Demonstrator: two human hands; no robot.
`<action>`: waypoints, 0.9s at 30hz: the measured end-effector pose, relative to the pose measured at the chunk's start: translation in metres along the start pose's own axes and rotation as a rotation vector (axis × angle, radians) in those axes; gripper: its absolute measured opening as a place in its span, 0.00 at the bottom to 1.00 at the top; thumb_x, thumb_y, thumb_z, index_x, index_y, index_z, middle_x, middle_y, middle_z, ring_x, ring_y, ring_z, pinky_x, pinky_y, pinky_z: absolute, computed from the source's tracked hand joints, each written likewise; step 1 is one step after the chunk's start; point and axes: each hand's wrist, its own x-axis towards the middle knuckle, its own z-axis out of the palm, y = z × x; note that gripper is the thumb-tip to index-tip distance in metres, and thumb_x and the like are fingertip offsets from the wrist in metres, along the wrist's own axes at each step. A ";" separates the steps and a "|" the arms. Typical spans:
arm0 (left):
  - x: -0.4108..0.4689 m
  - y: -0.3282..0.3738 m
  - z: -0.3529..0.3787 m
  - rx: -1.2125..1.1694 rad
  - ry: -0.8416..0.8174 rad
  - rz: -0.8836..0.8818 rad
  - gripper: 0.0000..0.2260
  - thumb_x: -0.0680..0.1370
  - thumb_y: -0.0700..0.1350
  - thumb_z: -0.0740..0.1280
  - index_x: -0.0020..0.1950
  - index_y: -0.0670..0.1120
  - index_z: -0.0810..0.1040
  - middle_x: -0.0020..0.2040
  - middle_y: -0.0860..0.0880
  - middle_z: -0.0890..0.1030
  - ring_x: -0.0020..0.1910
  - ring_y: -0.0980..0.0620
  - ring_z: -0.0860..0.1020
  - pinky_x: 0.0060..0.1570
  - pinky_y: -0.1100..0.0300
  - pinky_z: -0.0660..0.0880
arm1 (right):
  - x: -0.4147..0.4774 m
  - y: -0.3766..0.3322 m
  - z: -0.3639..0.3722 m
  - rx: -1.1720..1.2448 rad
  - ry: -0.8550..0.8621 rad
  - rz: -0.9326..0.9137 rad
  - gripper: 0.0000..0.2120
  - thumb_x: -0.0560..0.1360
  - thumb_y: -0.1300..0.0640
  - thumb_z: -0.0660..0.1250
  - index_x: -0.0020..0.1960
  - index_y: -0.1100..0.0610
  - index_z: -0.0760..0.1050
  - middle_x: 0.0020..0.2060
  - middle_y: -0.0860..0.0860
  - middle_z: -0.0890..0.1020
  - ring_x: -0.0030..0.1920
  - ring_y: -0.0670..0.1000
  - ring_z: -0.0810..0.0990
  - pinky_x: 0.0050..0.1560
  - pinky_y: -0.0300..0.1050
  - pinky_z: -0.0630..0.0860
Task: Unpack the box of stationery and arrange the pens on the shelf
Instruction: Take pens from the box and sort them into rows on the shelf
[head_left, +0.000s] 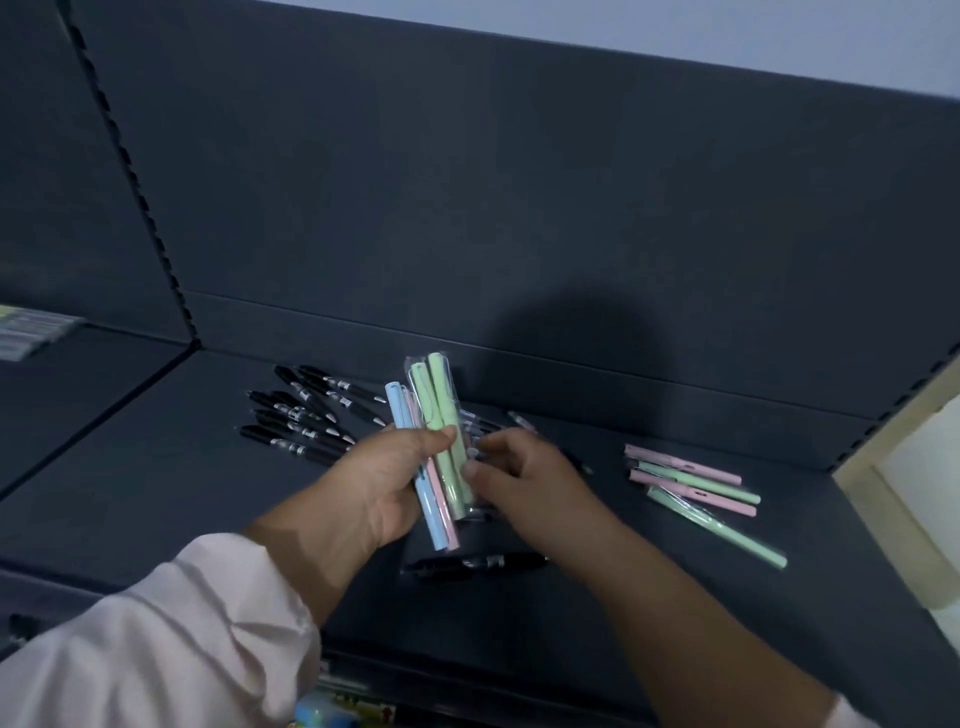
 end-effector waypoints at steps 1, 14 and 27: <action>0.000 -0.001 0.006 -0.020 0.002 0.004 0.13 0.77 0.37 0.65 0.61 0.37 0.75 0.48 0.39 0.81 0.43 0.42 0.81 0.34 0.52 0.80 | -0.002 0.000 0.004 0.062 -0.017 0.003 0.10 0.76 0.52 0.68 0.56 0.51 0.75 0.48 0.47 0.82 0.48 0.45 0.81 0.49 0.41 0.78; -0.004 -0.010 0.059 -0.010 -0.139 -0.015 0.10 0.78 0.44 0.62 0.56 0.41 0.77 0.48 0.42 0.80 0.42 0.47 0.78 0.50 0.54 0.75 | -0.021 0.019 -0.039 0.439 -0.020 0.119 0.06 0.80 0.56 0.61 0.51 0.50 0.77 0.37 0.50 0.80 0.34 0.47 0.76 0.32 0.40 0.72; 0.001 -0.076 0.124 0.644 -0.157 0.165 0.08 0.77 0.52 0.66 0.44 0.49 0.77 0.33 0.53 0.77 0.31 0.60 0.72 0.29 0.69 0.67 | -0.063 0.083 -0.136 0.386 -0.049 0.275 0.11 0.79 0.62 0.60 0.57 0.52 0.77 0.36 0.48 0.79 0.34 0.44 0.76 0.32 0.38 0.69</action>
